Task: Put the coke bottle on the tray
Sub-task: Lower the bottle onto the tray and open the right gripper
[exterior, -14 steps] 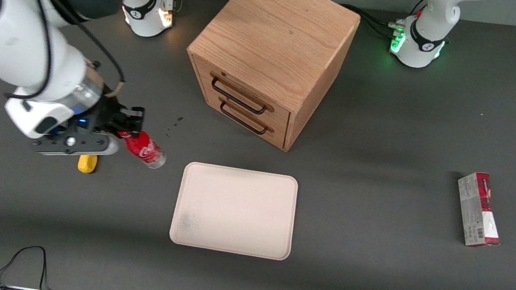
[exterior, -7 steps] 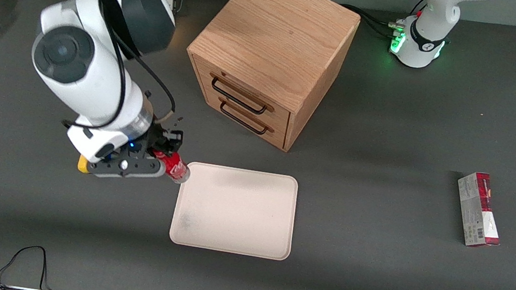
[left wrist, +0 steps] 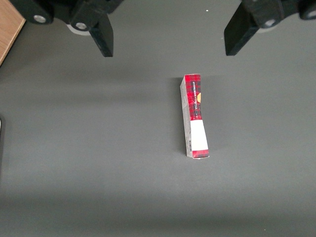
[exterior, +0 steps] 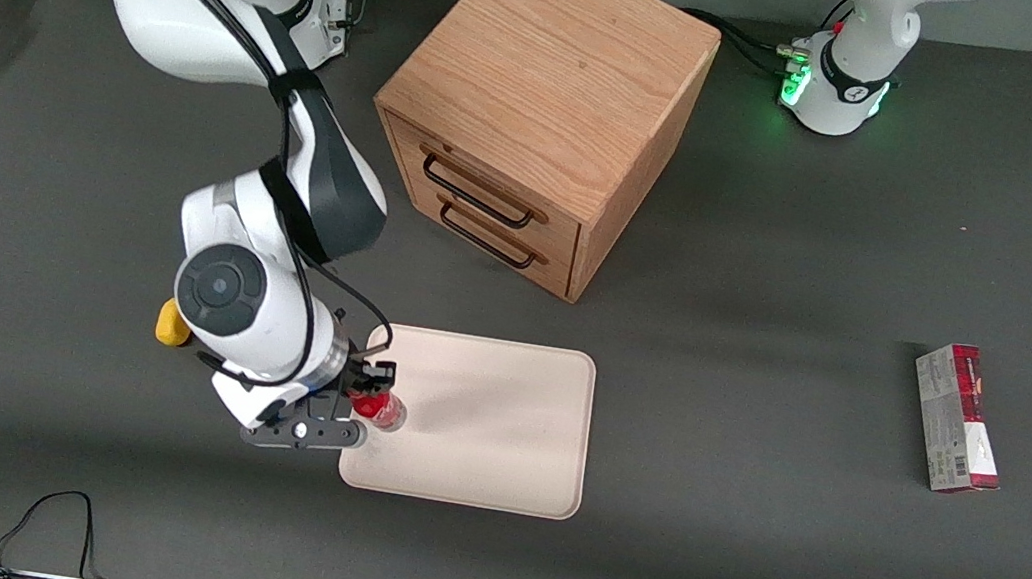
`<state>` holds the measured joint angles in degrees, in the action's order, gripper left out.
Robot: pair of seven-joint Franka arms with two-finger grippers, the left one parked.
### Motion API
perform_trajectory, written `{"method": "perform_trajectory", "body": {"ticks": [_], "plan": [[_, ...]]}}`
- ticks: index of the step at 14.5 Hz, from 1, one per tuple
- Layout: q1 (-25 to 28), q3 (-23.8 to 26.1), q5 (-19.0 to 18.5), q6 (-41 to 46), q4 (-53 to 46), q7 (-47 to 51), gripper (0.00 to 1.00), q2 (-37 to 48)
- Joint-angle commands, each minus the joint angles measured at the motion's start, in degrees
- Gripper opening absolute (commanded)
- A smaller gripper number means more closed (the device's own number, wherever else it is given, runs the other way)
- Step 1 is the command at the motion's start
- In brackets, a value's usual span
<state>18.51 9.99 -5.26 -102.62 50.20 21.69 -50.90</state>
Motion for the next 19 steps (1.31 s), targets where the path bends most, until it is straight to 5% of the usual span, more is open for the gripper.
{"method": "perform_trajectory", "body": {"ticks": [1,5,18,19], "plan": [[0.0,0.2,-1.5,-1.8,-2.2,-0.1,0.00,-2.4],[0.0,0.3,-5.4,-3.5,-2.1,-0.9,0.00,-4.2],[0.2,0.6,-5.4,-5.0,-1.5,0.3,0.00,-4.8],[0.2,0.6,-5.3,-5.0,-1.4,1.0,0.37,-4.8]]}}
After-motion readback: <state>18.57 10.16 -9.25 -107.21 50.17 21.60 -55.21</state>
